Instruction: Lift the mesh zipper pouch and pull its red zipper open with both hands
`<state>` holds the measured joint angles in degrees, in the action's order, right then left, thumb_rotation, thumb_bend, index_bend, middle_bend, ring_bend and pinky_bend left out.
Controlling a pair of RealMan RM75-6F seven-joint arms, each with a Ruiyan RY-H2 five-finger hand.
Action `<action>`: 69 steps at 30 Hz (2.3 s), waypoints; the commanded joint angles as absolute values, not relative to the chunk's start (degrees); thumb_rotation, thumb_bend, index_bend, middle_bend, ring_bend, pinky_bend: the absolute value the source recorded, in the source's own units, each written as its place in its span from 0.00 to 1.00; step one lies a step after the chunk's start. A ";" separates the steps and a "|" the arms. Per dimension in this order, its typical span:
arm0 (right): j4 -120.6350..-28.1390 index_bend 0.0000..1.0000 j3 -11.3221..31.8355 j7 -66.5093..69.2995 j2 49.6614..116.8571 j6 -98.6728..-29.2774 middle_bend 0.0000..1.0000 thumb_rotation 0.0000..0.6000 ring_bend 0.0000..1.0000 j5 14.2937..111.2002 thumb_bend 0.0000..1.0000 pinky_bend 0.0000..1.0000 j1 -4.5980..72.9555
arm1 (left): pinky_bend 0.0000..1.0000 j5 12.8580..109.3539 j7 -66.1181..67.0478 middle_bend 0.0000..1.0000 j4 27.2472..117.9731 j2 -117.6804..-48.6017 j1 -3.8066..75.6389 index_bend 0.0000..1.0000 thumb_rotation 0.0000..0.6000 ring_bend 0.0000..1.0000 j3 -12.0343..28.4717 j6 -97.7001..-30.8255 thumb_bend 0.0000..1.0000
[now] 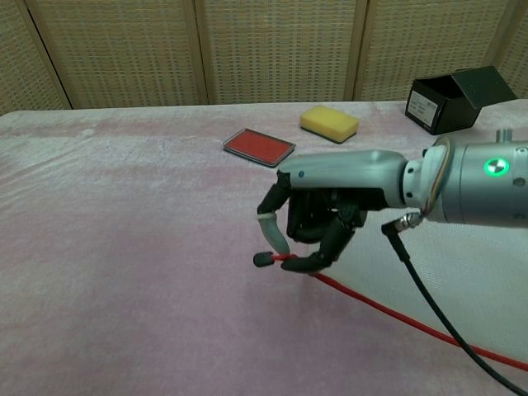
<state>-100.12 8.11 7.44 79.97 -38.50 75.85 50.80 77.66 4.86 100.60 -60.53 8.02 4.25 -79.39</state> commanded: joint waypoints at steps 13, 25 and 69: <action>-102.27 0.89 20.19 19.62 72.61 -33.94 1.00 1.00 0.90 62.41 0.75 1.00 55.31 | 0.00 76.77 4.40 0.00 100.36 -60.43 8.31 0.00 1.00 0.00 4.50 -78.67 0.00; -104.54 0.90 21.56 22.93 71.41 -31.70 1.00 1.00 0.90 57.15 0.75 1.00 56.47 | 0.10 84.20 -3.40 0.16 91.46 -65.35 14.17 0.00 1.00 0.11 6.50 -76.18 0.00; -103.65 0.92 22.44 22.38 71.01 -33.25 1.00 1.00 0.90 47.41 0.75 1.00 57.74 | 0.90 88.77 -46.06 0.92 75.91 -89.22 47.20 0.31 1.00 0.77 8.12 -51.85 0.00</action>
<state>-103.63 22.42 22.35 71.03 -33.28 47.39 57.77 88.97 -46.19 75.86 -89.02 47.02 8.06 -52.01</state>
